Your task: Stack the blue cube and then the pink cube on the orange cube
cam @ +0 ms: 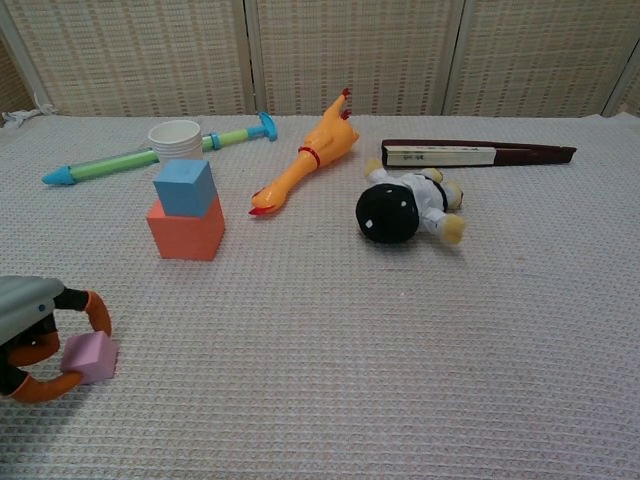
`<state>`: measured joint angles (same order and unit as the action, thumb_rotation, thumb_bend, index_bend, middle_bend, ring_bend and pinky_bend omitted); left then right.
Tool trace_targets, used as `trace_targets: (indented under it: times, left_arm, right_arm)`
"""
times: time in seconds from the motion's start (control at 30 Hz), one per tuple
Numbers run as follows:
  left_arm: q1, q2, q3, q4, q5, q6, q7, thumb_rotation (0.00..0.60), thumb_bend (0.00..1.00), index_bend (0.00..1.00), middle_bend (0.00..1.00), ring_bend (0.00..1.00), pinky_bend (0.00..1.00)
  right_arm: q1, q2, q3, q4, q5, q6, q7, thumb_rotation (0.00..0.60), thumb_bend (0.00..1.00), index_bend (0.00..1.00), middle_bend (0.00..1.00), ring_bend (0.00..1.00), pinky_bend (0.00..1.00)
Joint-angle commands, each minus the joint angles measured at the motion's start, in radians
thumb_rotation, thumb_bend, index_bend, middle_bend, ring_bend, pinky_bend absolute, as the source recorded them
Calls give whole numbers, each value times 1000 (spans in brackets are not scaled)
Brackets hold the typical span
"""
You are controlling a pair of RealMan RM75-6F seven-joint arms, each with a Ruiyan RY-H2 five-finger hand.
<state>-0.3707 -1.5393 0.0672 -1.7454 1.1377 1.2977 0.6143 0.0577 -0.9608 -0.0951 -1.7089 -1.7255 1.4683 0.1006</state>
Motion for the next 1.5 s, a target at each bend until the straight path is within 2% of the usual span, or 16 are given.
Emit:
trace_targets:
  times: [0.03, 0.2, 0.37, 0.47, 0.6, 0.83, 0.93, 1.07, 1.1, 1.17, 1.5]
  left_arm:
    - [4, -4, -5, 8, 7, 0, -5, 600, 332, 459, 1000, 1000, 1000]
    - [7, 4, -16, 17, 29, -2, -26, 600, 329, 489, 1000, 1000, 1000]
    - [-1, 62, -26, -4, 63, 1, -12, 600, 329, 492, 1000, 1000, 1000]
    - [-19, 115, -59, -53, 51, -11, -8, 600, 327, 494, 1000, 1000, 1000]
    - [-65, 187, -131, -105, 24, -39, 0, 600, 331, 515, 1000, 1000, 1000]
    - [-156, 259, -230, -163, -65, -130, 11, 600, 334, 526, 1000, 1000, 1000]
    - [-197, 257, -270, -156, -114, -160, 7, 600, 333, 527, 1000, 1000, 1000]
    - [-214, 253, -284, -148, -126, -171, -1, 600, 329, 543, 1000, 1000, 1000]
    - [-240, 244, -311, -143, -135, -183, -4, 600, 329, 547, 1000, 1000, 1000]
    - [-271, 235, -333, -133, -167, -197, 5, 600, 329, 547, 1000, 1000, 1000]
    - [-377, 225, -367, -82, -258, -214, 68, 600, 326, 537, 1000, 1000, 1000]
  right_arm:
    - [1, 0, 1, 0, 2, -2, -1, 600, 66, 0, 0, 0, 0]
    - [2, -1, 2, 0, 6, -6, -3, 600, 66, 0, 0, 0, 0]
    - [1, -3, 6, 0, 14, -6, -7, 600, 65, 0, 0, 0, 0]
    - [2, -5, 9, 0, 22, -10, -12, 600, 65, 0, 0, 0, 0]
    - [4, -10, 13, -2, 33, -19, -23, 600, 66, 0, 0, 0, 0]
    - [12, -19, 18, -4, 52, -41, -43, 600, 65, 0, 0, 0, 0]
    - [13, -22, 22, -4, 60, -44, -51, 600, 66, 0, 0, 0, 0]
    - [13, -23, 23, -4, 64, -46, -53, 600, 65, 0, 0, 0, 0]
    - [13, -23, 25, -3, 69, -47, -55, 600, 66, 0, 0, 0, 0]
    - [14, -24, 27, -2, 75, -51, -57, 600, 65, 0, 0, 0, 0]
    - [13, -24, 30, -1, 85, -52, -58, 600, 66, 0, 0, 0, 0]
